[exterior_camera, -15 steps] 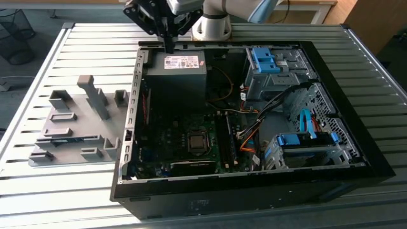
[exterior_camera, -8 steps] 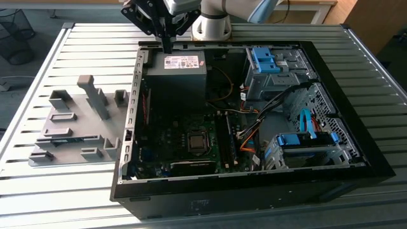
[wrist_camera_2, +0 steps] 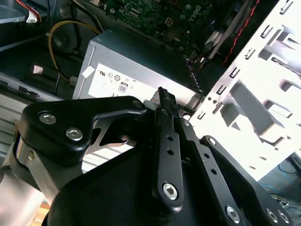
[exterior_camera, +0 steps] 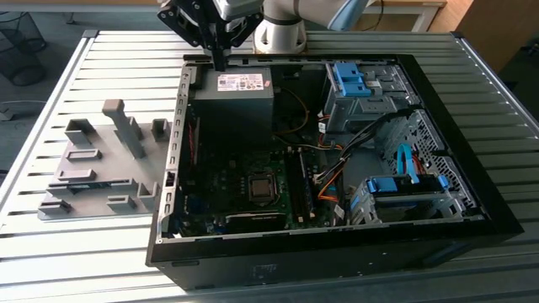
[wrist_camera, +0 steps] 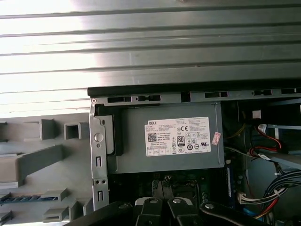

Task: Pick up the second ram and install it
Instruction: 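Reach for the second ram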

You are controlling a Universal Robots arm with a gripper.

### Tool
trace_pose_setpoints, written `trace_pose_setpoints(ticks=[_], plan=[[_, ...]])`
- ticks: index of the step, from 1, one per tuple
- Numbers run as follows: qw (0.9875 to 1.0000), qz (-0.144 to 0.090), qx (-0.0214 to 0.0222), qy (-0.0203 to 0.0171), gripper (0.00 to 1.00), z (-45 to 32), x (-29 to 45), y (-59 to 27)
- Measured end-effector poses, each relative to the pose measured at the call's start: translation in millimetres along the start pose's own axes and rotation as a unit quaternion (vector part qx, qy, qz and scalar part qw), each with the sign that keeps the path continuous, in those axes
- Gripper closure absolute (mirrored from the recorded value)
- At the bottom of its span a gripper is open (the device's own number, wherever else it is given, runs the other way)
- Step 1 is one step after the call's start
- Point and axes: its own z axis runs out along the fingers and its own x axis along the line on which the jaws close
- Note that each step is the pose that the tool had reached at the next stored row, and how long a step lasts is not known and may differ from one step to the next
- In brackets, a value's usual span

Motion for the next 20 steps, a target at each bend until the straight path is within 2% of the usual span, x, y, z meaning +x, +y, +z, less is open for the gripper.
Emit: trace_pose_setpoints(ticks=[20], plan=[[1.0, 0.0, 0.0, 0.0, 0.9, 0.5, 5.6, -0.4]])
